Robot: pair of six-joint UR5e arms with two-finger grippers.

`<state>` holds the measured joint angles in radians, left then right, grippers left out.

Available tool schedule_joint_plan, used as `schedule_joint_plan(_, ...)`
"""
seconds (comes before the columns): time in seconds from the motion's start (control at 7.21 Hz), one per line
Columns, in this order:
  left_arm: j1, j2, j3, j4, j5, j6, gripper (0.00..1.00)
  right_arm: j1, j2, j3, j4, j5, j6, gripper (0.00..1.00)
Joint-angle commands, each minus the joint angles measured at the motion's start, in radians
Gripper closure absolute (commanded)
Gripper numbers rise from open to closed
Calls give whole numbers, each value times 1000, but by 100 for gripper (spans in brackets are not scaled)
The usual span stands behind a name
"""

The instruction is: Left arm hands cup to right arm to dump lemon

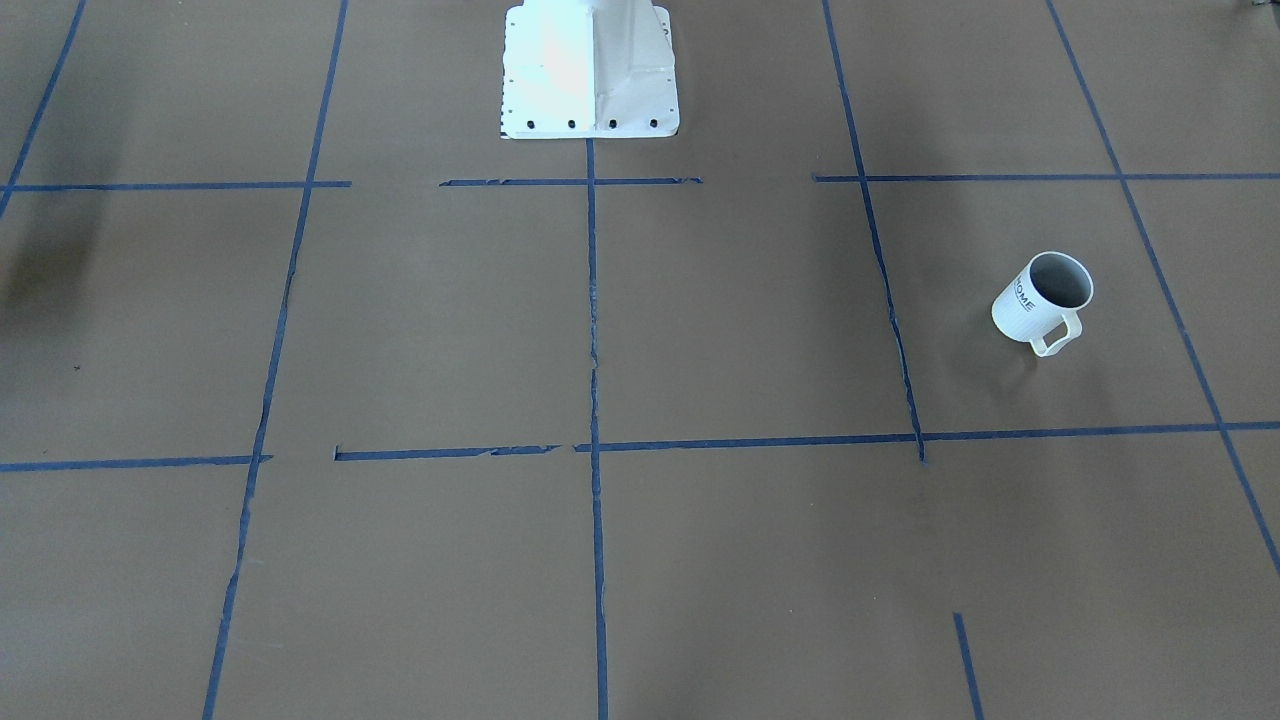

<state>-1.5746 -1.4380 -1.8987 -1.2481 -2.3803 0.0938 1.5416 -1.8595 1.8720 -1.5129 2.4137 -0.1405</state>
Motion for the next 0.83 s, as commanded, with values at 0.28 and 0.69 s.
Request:
schedule_joint_plan(0.28,10,-9,-42,1,3,1,0,-1,-4,-8,-1,2,2,0)
schedule_joint_plan(0.69,10,-7,-40,3,4,0,0,-1,-3,-37,42,-1,1,0)
